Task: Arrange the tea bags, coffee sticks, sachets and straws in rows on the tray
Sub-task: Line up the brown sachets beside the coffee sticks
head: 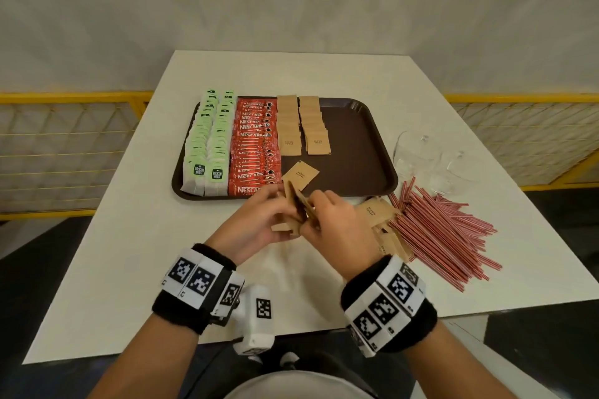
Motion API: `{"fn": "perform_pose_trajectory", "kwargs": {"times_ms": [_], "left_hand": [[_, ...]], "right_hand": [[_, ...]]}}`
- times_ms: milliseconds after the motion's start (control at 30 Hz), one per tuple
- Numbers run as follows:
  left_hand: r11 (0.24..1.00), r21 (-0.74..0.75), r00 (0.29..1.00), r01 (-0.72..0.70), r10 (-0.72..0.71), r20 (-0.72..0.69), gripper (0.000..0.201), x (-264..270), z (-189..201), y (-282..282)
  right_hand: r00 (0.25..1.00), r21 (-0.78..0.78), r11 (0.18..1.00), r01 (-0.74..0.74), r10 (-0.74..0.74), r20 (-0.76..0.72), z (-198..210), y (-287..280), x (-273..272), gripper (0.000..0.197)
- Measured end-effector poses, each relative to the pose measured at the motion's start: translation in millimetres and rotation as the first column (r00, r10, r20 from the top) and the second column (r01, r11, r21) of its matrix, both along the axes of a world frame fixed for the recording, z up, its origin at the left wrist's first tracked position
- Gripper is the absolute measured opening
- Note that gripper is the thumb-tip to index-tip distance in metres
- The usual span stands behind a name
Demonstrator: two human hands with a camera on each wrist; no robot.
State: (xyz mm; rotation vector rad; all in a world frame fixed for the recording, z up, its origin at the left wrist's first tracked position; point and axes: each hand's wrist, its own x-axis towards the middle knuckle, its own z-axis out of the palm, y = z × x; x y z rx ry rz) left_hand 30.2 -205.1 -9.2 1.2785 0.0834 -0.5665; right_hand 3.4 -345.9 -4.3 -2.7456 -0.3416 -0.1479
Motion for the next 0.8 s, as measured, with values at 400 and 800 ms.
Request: {"fn": "perform_pose_trajectory", "kwargs": {"times_ms": [400, 800], "left_hand": [[0.912, -0.315, 0.955, -0.263, 0.199, -0.22, 0.02, 4.8, -12.2, 10.6], [0.838, -0.409, 0.931, -0.361, 0.297, -0.212, 0.02, 13.6, -9.7, 26.6]], "right_hand": [[0.904, 0.115, 0.924, -0.364, 0.381, -0.197, 19.1, 14.7, 22.4, 0.044], [0.956, 0.424, 0.902, -0.084, 0.194, -0.222, 19.9, -0.7, 82.0, 0.025]]}}
